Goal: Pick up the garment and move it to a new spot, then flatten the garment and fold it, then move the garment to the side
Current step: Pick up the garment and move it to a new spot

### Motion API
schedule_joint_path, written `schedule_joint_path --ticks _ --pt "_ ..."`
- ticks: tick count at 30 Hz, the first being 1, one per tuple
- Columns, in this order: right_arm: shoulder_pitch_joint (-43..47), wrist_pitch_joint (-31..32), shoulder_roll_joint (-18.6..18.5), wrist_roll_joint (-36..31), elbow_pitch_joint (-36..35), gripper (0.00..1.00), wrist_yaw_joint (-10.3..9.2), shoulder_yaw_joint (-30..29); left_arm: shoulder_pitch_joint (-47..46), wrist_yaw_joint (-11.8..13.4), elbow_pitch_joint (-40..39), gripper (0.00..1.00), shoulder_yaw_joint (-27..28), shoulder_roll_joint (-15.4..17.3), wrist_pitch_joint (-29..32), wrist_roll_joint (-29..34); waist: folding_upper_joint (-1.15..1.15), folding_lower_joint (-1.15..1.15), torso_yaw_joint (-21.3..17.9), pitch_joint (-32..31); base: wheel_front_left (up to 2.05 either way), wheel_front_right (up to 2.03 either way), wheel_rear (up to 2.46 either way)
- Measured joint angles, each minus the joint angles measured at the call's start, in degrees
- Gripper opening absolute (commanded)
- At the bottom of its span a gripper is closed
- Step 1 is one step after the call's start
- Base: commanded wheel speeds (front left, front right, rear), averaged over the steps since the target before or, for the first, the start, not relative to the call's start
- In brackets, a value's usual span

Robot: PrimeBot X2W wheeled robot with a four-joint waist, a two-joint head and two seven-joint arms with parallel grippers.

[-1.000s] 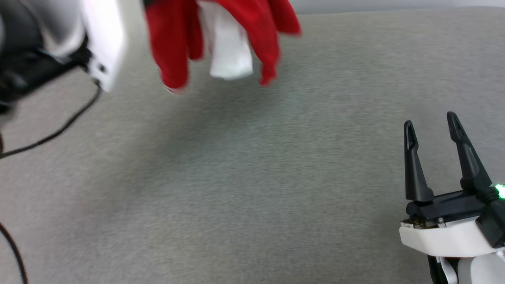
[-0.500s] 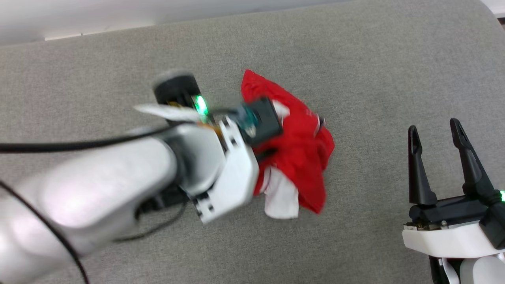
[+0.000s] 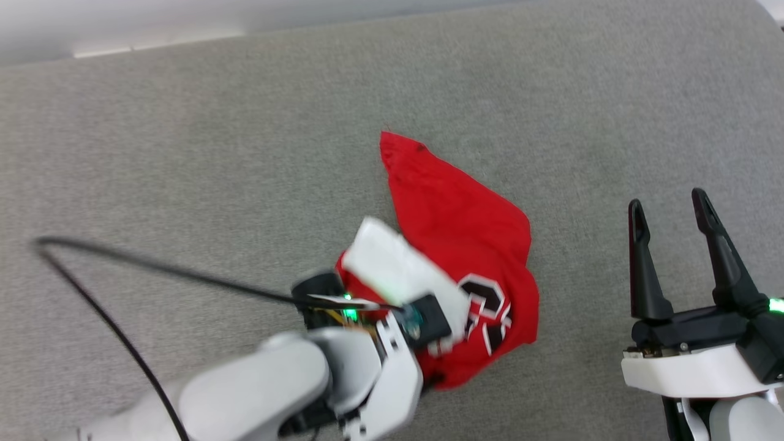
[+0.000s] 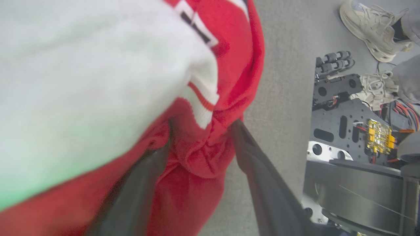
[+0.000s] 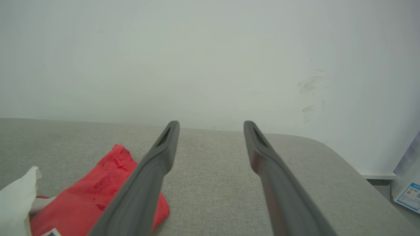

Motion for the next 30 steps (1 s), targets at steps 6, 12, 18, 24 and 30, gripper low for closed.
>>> schedule_joint_path --ticks 6,12,18,24,30 --pt "1.66 0.00 0.00 -0.40 0.59 1.00 -0.01 -0.23 -3.02 2.00 1.32 1.00 4.52 0.12 -14.11 3.64 0.00 0.00 1.71 -3.14 0.00 0.00 0.00" --pt "2.93 -0.01 0.01 -0.77 0.96 1.00 0.00 -0.27 -0.18 11.83 -0.11 1.00 11.67 2.77 -26.39 6.33 0.00 0.00 3.63 -6.65 0.00 0.00 0.00" --pt "4.42 -0.01 0.02 -0.93 1.29 1.00 0.00 -0.74 7.64 24.37 0.38 1.00 19.48 5.99 -39.41 7.15 0.00 0.00 5.49 -9.31 0.00 0.00 0.00" --pt "5.98 0.00 0.02 -1.12 1.48 1.00 0.00 -1.12 18.27 35.86 0.45 1.00 28.27 7.54 -42.97 8.38 0.00 0.00 7.18 -11.05 0.00 0.00 0.00" --pt "6.96 -0.01 0.02 -1.10 1.86 1.00 -0.01 -1.54 34.07 41.84 -5.79 1.00 42.88 2.75 -43.14 18.47 0.00 0.00 8.56 -12.49 0.00 0.00 0.00"
